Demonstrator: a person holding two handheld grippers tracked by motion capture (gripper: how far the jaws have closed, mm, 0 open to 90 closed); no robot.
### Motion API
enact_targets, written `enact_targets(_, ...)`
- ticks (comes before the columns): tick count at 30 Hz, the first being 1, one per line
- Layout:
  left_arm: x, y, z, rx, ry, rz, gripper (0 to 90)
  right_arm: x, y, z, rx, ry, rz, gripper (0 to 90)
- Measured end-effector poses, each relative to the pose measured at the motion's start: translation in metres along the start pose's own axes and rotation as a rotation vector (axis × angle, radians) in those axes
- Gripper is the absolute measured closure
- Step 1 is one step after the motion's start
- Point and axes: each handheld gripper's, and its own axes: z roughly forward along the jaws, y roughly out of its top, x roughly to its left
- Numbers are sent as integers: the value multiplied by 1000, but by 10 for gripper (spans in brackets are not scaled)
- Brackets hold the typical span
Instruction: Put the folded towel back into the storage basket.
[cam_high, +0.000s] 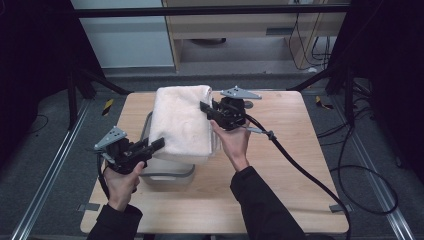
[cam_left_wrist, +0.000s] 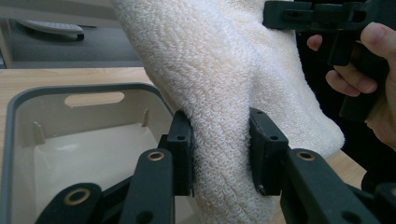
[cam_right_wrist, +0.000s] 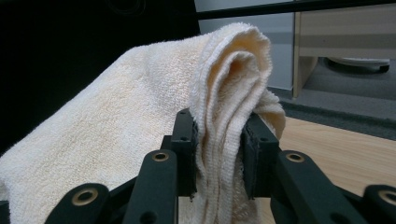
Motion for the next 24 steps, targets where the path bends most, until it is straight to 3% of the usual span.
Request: enact_targets(24, 29, -8, -22, 16, 61, -26, 648, 26, -8, 40, 33, 28, -9, 701)
